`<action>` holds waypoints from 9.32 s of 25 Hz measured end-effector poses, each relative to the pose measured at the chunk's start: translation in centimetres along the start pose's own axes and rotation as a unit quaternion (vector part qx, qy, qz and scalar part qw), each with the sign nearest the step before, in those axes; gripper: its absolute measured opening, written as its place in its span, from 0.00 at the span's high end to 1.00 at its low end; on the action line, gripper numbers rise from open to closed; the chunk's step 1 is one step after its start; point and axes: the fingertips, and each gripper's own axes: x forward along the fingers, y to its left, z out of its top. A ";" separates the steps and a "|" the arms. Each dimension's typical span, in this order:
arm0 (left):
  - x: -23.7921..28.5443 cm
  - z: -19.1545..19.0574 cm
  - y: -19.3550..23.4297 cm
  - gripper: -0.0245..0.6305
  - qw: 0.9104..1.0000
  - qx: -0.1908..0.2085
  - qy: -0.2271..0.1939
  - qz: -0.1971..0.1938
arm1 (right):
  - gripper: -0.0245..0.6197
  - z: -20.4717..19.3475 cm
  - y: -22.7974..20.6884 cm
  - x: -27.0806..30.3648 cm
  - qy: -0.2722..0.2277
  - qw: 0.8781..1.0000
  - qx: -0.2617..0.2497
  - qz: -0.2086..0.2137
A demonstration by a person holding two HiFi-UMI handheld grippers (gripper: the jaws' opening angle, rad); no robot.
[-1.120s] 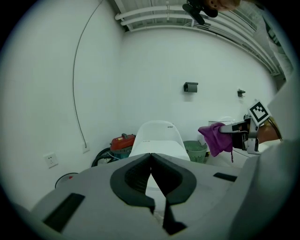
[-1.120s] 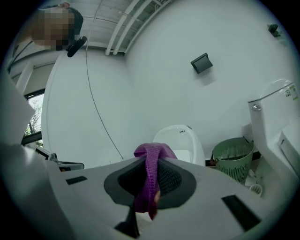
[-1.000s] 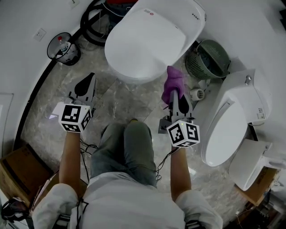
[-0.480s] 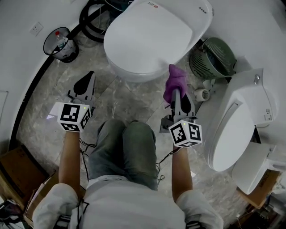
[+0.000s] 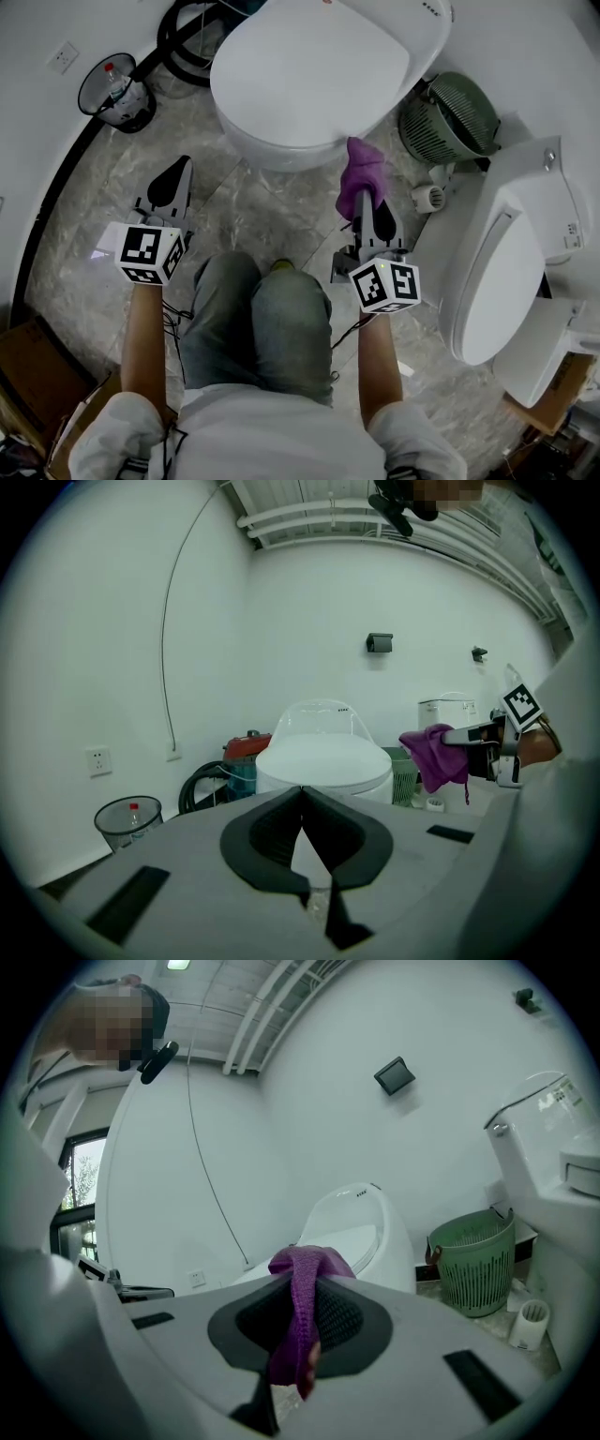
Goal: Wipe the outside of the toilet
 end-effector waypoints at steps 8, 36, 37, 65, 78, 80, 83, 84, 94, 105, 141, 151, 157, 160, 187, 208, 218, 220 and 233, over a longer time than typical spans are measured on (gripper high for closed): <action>-0.1 -5.2 0.9 0.94 1.000 -0.003 0.003 0.000 | 0.87 -4.2 1.1 0.5 -0.008 1.000 -0.008 0.021; -2.7 -11.4 1.9 0.94 0.999 0.027 0.011 0.016 | 0.87 -13.9 21.3 8.0 0.036 0.938 -0.090 0.333; -2.6 -11.5 1.9 0.94 0.999 0.030 0.012 0.015 | 0.87 -14.0 21.0 8.7 0.034 0.942 -0.084 0.322; -0.2 -12.0 -0.6 0.94 0.999 0.034 0.011 -0.025 | 0.87 -8.5 0.6 8.9 -0.037 0.995 0.030 0.089; -1.0 -12.5 0.4 0.94 0.999 0.031 0.011 -0.018 | 0.87 -7.4 -7.2 8.4 -0.056 0.997 0.058 -0.019; -1.2 -12.5 0.5 0.94 0.999 0.030 0.009 -0.016 | 0.87 -6.8 -7.9 7.3 -0.063 0.996 0.049 -0.032; -1.6 -12.6 0.5 0.94 0.999 0.030 0.008 -0.018 | 0.87 -6.4 -6.6 4.7 -0.067 0.997 -0.003 -0.025; -1.8 -12.6 0.5 0.94 0.999 0.031 0.008 -0.018 | 0.87 -6.5 -5.5 3.9 -0.063 0.998 -0.029 -0.013; -3.5 -12.3 1.0 0.94 0.999 0.038 0.007 -0.005 | 0.87 -12.1 11.0 2.2 -0.007 0.968 -0.097 0.230; -4.4 -14.4 3.1 0.94 0.998 0.041 0.033 0.027 | 0.87 -19.6 15.1 12.0 0.056 0.968 -0.077 0.234; -0.7 -14.9 -0.3 0.94 0.998 0.045 0.034 -0.023 | 0.87 -13.7 -10.7 8.6 0.002 0.995 -0.002 -0.104; -2.1 -14.5 -0.5 0.94 0.999 0.042 0.024 -0.022 | 0.87 -12.8 -3.5 0.0 -0.010 0.994 -0.105 0.018; -3.0 -14.5 0.0 0.94 0.999 0.045 0.026 -0.010 | 0.87 -18.0 5.5 1.0 0.054 0.974 -0.135 0.171; -3.3 -14.8 0.7 0.94 0.998 0.046 0.032 0.001 | 0.87 -21.3 8.9 3.0 0.083 0.965 -0.122 0.217; -2.0 -16.7 1.9 0.94 0.997 0.047 0.054 0.006 | 0.87 -27.6 2.6 12.9 0.153 0.980 -0.091 0.090; -1.6 -16.7 1.7 0.94 0.998 0.041 0.047 -0.003 | 0.87 -25.0 -8.7 10.9 0.124 0.989 0.009 -0.077; -1.7 -16.2 1.1 0.94 0.999 0.035 0.037 -0.007 | 0.87 -20.3 -11.3 5.7 0.067 0.993 0.054 -0.085; -1.6 -15.8 0.9 0.94 0.999 0.032 0.034 -0.009 | 0.88 -19.6 -10.6 4.8 0.066 0.994 0.055 -0.075; 0.5 -12.8 0.2 0.94 0.999 0.010 0.031 -0.013 | 0.88 -15.4 -6.7 3.2 0.051 0.996 0.066 -0.040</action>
